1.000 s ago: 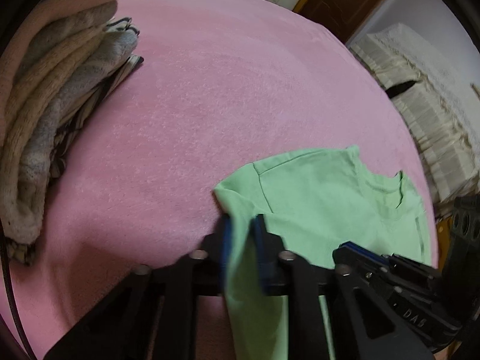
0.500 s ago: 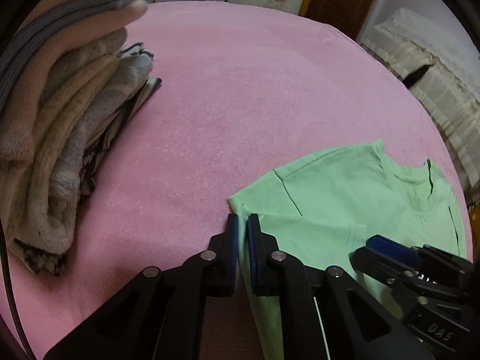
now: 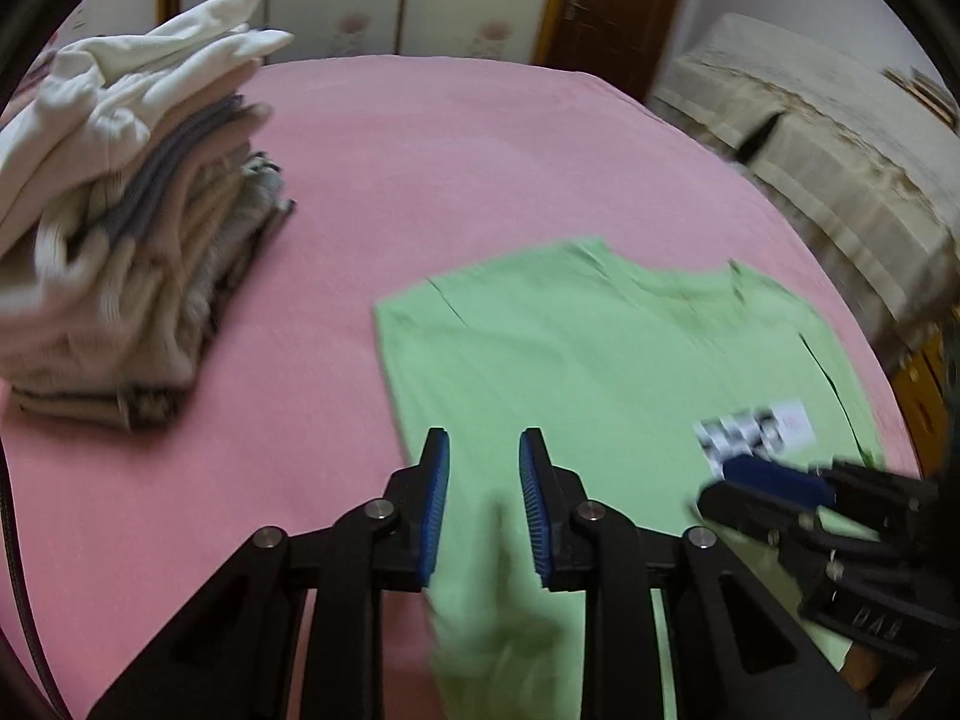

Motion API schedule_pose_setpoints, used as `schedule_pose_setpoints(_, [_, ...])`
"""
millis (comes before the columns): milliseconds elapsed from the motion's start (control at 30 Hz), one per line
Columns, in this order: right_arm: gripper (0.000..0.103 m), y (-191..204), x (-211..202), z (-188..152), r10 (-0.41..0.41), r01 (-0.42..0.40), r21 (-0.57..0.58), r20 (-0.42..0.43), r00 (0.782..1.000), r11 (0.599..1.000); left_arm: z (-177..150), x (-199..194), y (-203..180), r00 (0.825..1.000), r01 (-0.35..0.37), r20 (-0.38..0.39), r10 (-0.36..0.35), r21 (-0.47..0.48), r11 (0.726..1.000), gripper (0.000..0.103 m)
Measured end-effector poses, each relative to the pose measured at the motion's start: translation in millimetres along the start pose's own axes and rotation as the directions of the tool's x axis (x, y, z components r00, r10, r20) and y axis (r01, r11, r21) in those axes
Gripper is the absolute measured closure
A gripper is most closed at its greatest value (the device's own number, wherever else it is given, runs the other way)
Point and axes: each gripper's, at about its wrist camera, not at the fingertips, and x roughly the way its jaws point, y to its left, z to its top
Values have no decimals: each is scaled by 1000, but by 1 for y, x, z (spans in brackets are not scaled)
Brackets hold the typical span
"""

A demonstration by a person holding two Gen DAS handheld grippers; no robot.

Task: Fold small clothes
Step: 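Raise both tools back from the green T-shirt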

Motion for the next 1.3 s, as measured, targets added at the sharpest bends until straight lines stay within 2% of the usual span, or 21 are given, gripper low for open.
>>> schedule_pose_setpoints(67, [73, 2, -10, -11, -2, 2, -1, 1, 1000, 1000, -19, -1, -13, 1000, -4, -19, 4, 27, 1000, 81])
schedule_pose_setpoints(200, [73, 4, -30, -35, 8, -8, 3, -9, 1000, 1000, -42, 7, -18, 995, -3, -98, 1, -21, 1000, 81])
schedule_pose_setpoints(400, [73, 5, -64, -63, -6, 6, 17, 9, 1000, 1000, -49, -14, -26, 996, -31, -86, 28, -28, 999, 81])
schedule_pose_setpoints(567, [73, 0, -100, -78, 15, -18, 73, 44, 999, 997, -54, -54, -42, 997, -46, -57, 45, -30, 998, 80])
schedule_pose_setpoints(700, [73, -1, -134, -89, -7, 0, 87, 88, 996, 996, -69, -98, -64, 997, -77, -18, 77, -28, 997, 68])
schedule_pose_setpoints(967, [73, -7, -195, -118, -41, 22, 126, 150, 988, 992, -99, -168, -97, 995, -91, 30, 92, -34, 995, 49])
schedule_pose_setpoints(1100, [73, -9, -219, -139, -58, 36, 135, 160, 985, 990, -117, -198, -104, 992, -111, 55, 113, -44, 993, 38])
schedule_pose_setpoints(1233, [73, -12, -238, -160, -115, 94, 141, 148, 982, 986, -132, -226, -104, 988, -119, 90, 124, -62, 991, 34])
schedule_pose_setpoints(1300, [73, -14, -250, -171, -106, 83, 141, 163, 981, 987, -141, -240, -101, 986, -122, 102, 130, -79, 989, 26])
